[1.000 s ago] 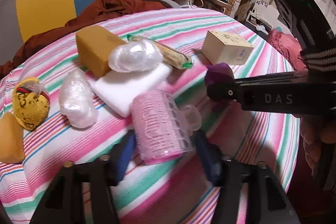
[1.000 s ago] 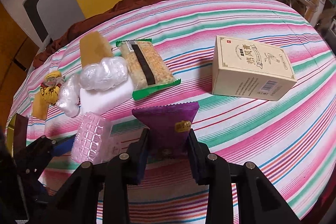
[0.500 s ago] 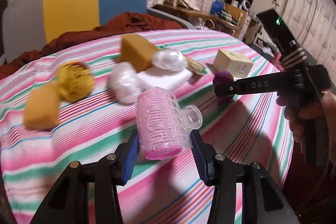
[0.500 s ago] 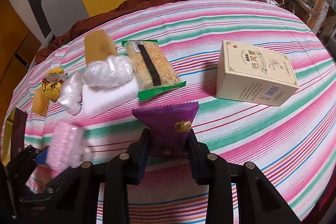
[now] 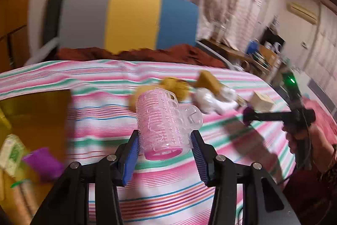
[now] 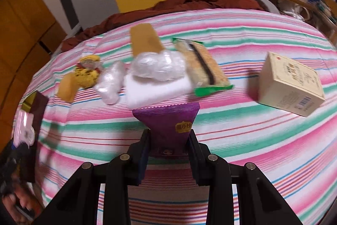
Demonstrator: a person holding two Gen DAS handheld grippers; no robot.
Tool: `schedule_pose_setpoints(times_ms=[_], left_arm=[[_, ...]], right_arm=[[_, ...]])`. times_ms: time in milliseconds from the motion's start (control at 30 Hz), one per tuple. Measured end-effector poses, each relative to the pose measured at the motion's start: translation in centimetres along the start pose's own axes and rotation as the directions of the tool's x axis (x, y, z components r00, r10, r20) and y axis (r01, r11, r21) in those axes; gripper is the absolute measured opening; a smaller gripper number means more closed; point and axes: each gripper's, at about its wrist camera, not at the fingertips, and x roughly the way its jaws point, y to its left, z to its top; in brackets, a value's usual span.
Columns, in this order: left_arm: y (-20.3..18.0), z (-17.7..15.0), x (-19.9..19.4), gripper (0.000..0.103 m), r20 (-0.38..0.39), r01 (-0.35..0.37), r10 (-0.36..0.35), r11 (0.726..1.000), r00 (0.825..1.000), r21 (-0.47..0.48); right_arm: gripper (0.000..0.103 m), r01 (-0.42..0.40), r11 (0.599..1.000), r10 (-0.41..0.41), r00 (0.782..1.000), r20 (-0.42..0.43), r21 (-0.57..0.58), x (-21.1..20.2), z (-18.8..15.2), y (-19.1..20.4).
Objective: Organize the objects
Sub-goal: 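Carry the pink roller into the tin with the left tool while the right tool drops its packet there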
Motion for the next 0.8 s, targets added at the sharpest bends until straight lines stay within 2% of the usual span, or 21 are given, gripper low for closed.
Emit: schedule_pose_setpoints(times_ms=[233,400,633,733,800], left_arm=[[8.0,-0.1,-3.3,0.049,0.038,-0.111,0.118,0.983,0.992,-0.144],[14.5,-0.3,-5.0,0.049,0.038,-0.205,0.223,0.942,0.974,-0.267],[21.2,-0.9,-5.4,0.049,-0.051,-0.346,0.349,0.882,0.936,-0.319],[23.1,-1.2,-5.4,0.049,-0.081,-0.349,0.344,0.862,0.935,-0.368],[24.3,-1.2,-5.3,0.049,-0.114,-0.374,0.359,0.840,0.926,-0.394]], right_arm=[[0.034,-0.038,0.982,0.050,0.997,0.062,-0.187,-0.3,-0.7,4.8],[0.034,-0.079,0.950,0.111,0.990,0.091,-0.303,-0.5,-1.9,7.8],[0.034,-0.147,0.918,0.188,0.979,0.077,-0.369,-0.6,-3.1,11.4],[0.034,-0.176,0.914,0.211,0.976,0.059,-0.365,-0.5,-3.6,12.8],[0.034,-0.203,0.910,0.236,0.971,0.048,-0.361,-0.7,-3.7,13.7]])
